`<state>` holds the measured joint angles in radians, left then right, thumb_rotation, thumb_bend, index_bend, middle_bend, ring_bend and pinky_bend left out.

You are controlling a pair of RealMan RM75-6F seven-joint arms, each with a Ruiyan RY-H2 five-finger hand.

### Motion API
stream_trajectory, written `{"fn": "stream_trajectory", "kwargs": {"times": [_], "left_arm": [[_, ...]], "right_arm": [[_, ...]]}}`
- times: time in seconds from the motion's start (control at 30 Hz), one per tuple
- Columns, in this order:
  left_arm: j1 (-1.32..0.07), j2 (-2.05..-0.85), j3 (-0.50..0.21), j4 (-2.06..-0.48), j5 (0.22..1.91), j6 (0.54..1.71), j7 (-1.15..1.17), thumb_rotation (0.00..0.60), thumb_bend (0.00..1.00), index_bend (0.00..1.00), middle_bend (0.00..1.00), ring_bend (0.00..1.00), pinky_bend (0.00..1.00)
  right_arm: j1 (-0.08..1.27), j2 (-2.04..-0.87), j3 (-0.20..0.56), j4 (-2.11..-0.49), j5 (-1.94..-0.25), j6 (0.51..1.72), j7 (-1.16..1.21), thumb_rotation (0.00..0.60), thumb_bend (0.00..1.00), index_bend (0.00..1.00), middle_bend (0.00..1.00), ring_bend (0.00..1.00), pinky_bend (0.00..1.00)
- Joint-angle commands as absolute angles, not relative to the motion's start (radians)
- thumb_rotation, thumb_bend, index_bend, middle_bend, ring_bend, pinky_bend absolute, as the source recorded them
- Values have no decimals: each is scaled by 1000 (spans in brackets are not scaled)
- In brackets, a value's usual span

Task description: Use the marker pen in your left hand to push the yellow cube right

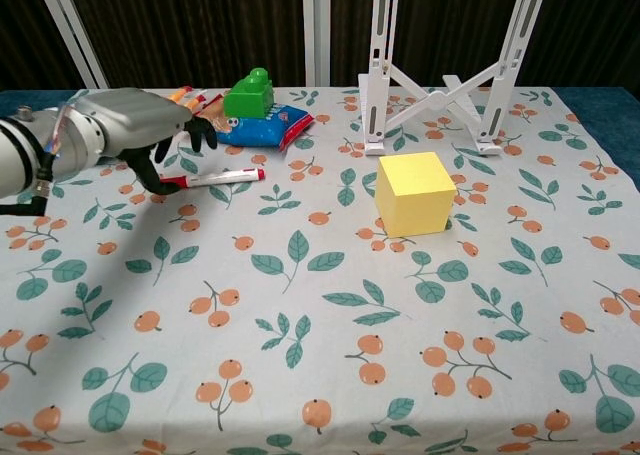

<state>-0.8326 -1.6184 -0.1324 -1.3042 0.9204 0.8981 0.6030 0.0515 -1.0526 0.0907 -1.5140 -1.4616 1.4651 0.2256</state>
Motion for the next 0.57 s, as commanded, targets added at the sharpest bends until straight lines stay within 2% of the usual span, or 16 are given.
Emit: {"fn": "stream_trajectory", "kwargs": {"times": [0.03, 0.13, 0.23, 0.57], "left_arm": [[-725, -1503, -141, -1434, 961, 1078, 528, 600, 259, 258, 332, 321, 581], [-644, -1430, -131, -1476, 1005, 1180, 453, 600, 191, 258, 302, 210, 392], [-570, -1363, -110, -1492, 1049, 1250, 379, 600, 131, 258, 253, 152, 301], [-345, -1260, -3, -1565, 1193, 1459, 256, 600, 112, 257, 241, 145, 280]], "right_arm": [[52, -1051, 89, -1507, -1457, 1457, 233, 600, 176, 0, 156, 42, 115], [54, -1050, 86, -1498, -1456, 1446, 246, 600, 176, 0, 136, 25, 115], [57, -1051, 82, -1491, -1460, 1437, 261, 600, 176, 0, 107, 2, 101], [56, -1076, 73, -1494, -1502, 1470, 277, 600, 176, 0, 85, 0, 86]]}}
